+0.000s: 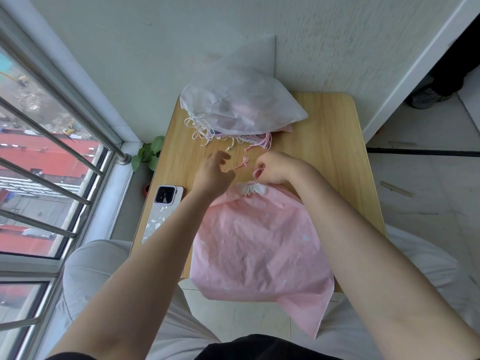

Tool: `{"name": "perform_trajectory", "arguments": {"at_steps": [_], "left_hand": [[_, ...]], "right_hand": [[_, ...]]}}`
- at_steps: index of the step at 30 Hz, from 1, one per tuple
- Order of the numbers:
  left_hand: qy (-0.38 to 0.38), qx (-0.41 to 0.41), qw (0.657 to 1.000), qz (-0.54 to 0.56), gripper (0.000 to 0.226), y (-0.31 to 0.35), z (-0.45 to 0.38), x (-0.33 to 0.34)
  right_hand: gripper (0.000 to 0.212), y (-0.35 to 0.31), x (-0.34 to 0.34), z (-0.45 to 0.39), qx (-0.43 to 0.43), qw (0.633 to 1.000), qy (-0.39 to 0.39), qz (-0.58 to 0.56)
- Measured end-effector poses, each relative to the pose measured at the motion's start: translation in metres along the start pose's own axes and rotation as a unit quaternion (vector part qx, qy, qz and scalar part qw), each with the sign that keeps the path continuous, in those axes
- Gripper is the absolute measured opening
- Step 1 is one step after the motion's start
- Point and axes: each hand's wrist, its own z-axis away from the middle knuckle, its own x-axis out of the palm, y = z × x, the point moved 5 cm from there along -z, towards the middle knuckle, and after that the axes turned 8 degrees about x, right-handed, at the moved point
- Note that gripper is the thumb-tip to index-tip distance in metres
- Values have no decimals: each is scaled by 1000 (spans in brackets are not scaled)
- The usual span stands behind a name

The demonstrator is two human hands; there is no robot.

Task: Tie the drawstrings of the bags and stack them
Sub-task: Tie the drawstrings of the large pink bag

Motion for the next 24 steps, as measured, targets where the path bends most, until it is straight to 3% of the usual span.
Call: {"name": "perform_trajectory", "arguments": {"at_steps": [3,7,12,18,24], "left_hand": [[-96,35,995,8,19,17,-3,14],[-165,9,986,-35,25,15,-9,24],[-167,-23,985,-40,45,15,-8,17],[-166,-45,980,97,30,28,-8,1],[-172,-34,985,-3,39,18,-5,2]], "right_hand": [[12,-4,1,2,-12,1000,-9,5],[37,-1,2,2,-15,999,21,20],[32,5,3,-3,-12,999,41,8],[42,3,7,-3,-12,998,65,-12],[37,3,8,-1,-25,995,90,-28]]}}
